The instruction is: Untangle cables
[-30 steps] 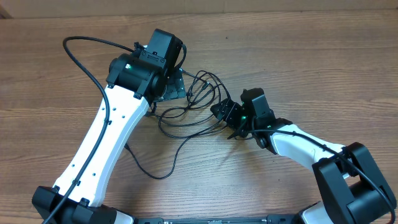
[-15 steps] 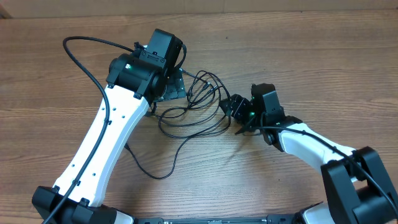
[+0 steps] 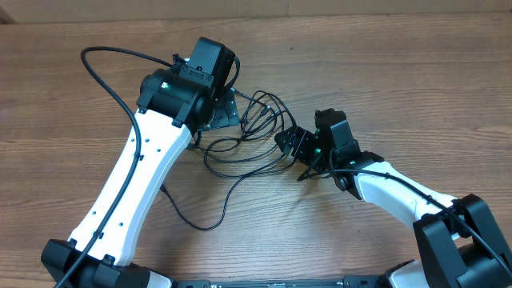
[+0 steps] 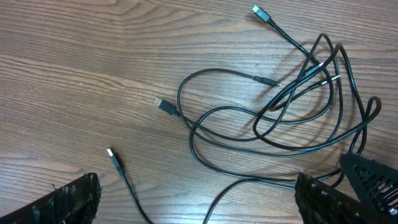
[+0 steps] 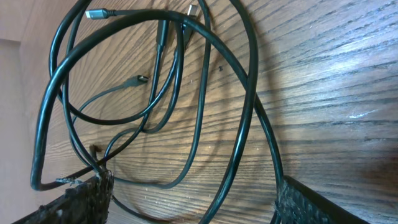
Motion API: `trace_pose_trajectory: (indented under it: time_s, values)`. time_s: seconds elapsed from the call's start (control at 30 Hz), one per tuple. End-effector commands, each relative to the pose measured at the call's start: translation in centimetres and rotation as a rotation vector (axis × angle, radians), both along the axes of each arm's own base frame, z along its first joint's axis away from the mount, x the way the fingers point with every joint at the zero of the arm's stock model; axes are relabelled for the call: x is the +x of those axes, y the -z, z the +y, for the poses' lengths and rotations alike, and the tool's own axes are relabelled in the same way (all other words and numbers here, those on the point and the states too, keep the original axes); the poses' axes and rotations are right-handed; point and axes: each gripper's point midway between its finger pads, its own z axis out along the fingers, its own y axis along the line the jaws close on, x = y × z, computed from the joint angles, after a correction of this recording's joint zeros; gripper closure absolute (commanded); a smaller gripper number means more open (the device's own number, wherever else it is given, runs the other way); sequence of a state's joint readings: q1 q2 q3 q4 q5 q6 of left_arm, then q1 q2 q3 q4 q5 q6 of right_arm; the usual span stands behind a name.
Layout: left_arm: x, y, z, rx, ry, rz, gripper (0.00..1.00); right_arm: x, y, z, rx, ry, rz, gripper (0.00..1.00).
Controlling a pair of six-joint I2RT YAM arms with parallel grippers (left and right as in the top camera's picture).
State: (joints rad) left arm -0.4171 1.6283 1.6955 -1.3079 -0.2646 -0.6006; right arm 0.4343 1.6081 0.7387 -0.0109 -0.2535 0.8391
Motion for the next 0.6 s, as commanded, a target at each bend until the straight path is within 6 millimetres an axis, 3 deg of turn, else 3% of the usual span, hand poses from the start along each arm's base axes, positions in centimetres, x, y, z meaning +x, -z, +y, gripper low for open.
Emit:
trace_pose_trajectory:
  time_s: [0.0,0.3,0.57]
  values:
    - [0.0,-0.1,-0.1,-0.010,-0.009,-0.005,0.00,0.6,-0.4,0.0,-0.003,0.016,-0.024,0.17]
    - [0.0,-0.1,-0.1,-0.010,-0.009,-0.005,0.00,0.7,0.3,0.8,0.046,0.021,0.007,0.17]
    - [0.0,-0.1,-0.1,-0.010,-0.009,-0.005,0.00,0.6,-0.3,2.1,0.057,-0.009,-0.026,0.24]
